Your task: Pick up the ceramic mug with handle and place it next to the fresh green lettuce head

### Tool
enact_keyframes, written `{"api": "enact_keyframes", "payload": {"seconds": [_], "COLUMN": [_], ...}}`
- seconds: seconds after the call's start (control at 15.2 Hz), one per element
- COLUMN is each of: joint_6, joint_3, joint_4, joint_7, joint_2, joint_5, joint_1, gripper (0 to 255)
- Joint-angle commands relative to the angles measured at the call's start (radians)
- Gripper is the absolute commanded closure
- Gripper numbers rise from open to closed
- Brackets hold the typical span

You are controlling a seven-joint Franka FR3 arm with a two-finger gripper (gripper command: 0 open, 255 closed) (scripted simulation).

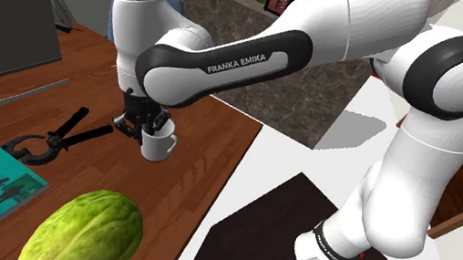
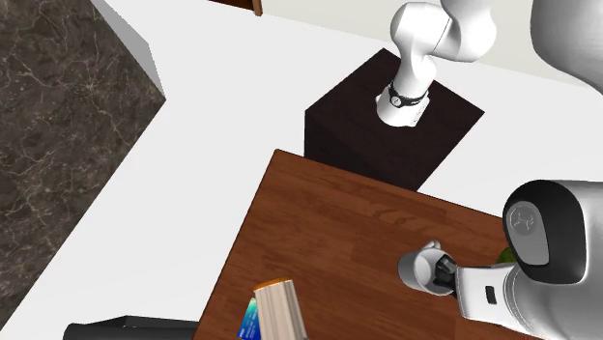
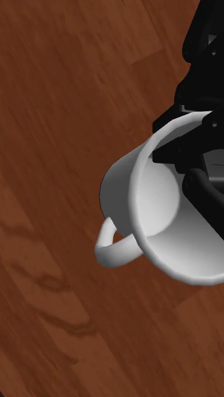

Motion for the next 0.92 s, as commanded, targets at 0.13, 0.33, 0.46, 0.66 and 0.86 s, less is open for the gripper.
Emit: {"api": "enact_keyframes", "payload": {"seconds": [0.13, 0.33, 0.46, 0.66, 0.86], "joint_6": [0.044, 0.044, 0.044, 0.044, 0.044], "joint_3": [-0.004, -0.004, -0.004, -0.004, -0.004], "joint_4": [-0.022, -0.022, -0.022, -0.022, -0.022], "joint_7": [0.008, 0.008, 0.008, 0.008, 0.008], "joint_2": [0.023, 0.023, 0.023, 0.023, 0.023], "joint_5": [-0.011, -0.011, -0.011, -0.011, -0.011], "joint_1": [0.002, 0.002, 0.002, 0.002, 0.002], "gripper": [255, 255, 255, 0, 0]}}
